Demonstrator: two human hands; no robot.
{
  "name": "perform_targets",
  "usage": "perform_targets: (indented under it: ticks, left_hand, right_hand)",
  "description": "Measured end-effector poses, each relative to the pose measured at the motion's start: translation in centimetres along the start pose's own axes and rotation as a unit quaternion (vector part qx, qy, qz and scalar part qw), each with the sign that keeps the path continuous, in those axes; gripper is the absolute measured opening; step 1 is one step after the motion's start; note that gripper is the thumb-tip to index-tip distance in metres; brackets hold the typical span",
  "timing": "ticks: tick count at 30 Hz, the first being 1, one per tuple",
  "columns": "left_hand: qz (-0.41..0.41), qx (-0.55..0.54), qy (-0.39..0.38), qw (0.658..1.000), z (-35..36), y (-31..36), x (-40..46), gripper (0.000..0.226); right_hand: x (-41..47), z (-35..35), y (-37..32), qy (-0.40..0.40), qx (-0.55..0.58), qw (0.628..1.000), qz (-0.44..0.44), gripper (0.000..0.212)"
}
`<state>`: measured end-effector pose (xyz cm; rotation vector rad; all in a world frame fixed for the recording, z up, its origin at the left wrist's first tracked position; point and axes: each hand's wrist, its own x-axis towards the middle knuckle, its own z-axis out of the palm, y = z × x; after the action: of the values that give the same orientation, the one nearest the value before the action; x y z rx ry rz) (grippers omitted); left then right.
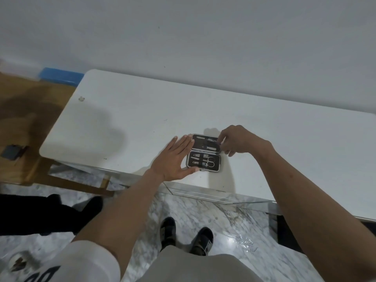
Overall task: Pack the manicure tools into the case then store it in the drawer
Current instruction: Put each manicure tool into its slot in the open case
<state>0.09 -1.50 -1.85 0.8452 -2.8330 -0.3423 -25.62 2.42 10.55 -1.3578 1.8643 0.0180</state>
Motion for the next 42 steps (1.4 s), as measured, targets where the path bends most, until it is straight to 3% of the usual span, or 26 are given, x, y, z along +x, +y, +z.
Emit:
perform_targets:
  ticks: [8, 25, 30, 33, 42]
  left_hand:
    - [-0.003, -0.001, -0.005, 1.000, 0.1, 0.0, 0.0, 0.098]
    - [-0.002, -0.005, 0.005, 1.000, 0.1, 0.1, 0.0, 0.098]
    - [0.001, -0.009, 0.013, 1.000, 0.0, 0.2, 0.0, 0.098]
    - [0.002, -0.009, 0.015, 1.000, 0.1, 0.2, 0.0, 0.098]
    - [0.001, -0.014, 0.013, 1.000, 0.0, 0.2, 0.0, 0.097]
  right_hand:
    - [-0.2, 0.2, 0.5, 0.035, 0.002, 0.999, 0.002, 0.017]
    - [0.0, 0.1, 0.3, 0.019, 0.037, 0.999, 0.009, 0.022]
    - [0.8, 1.7, -0.8, 0.072, 0.080, 0.994, -0.009, 0.015]
    - [1.0, 2.5, -1.2, 0.114, 0.042, 0.993, -0.016, 0.016]
    - [1.3, 3.7, -1.4, 0.138, -0.151, 0.976, -0.075, 0.027]
